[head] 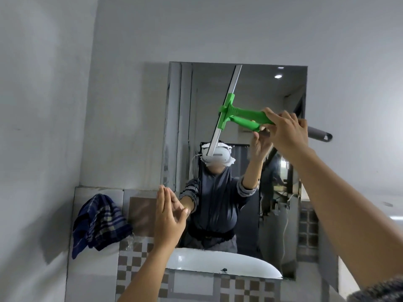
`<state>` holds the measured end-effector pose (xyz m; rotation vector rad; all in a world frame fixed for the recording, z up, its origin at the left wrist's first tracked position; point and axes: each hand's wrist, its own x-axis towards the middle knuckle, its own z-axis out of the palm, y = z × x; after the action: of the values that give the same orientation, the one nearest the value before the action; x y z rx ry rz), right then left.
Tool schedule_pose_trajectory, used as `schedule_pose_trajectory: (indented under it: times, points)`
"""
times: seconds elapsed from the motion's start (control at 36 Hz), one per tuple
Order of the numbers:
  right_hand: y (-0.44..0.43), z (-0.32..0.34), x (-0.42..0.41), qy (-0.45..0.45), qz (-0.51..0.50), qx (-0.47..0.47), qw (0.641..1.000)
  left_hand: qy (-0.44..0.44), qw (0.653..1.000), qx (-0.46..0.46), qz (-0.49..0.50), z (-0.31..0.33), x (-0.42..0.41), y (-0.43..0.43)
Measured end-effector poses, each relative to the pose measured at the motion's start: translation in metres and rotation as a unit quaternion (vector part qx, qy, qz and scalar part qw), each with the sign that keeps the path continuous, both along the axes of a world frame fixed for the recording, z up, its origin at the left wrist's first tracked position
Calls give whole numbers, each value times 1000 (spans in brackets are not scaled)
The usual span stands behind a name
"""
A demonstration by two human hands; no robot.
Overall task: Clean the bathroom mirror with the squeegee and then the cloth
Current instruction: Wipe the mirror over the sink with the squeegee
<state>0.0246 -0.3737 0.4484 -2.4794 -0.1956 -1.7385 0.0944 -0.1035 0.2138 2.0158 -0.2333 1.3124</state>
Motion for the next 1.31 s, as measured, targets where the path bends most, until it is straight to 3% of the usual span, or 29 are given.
schedule_pose_trajectory:
  times: [0.39,0.69,1.0,1.31]
  points:
    - [-34,-33,-16,28,-32,71,997,1,1000,3,19,8,-4,2]
    - [-31,-72,-14,59,-15,179,982,7,999,35,-31,19,-3,14]
    - [7,-111,-9,53,9,288,956,24,994,95,-54,21,-3,26]
    - [59,-135,-5,63,14,337,939,14,988,137,-71,19,-2,41]
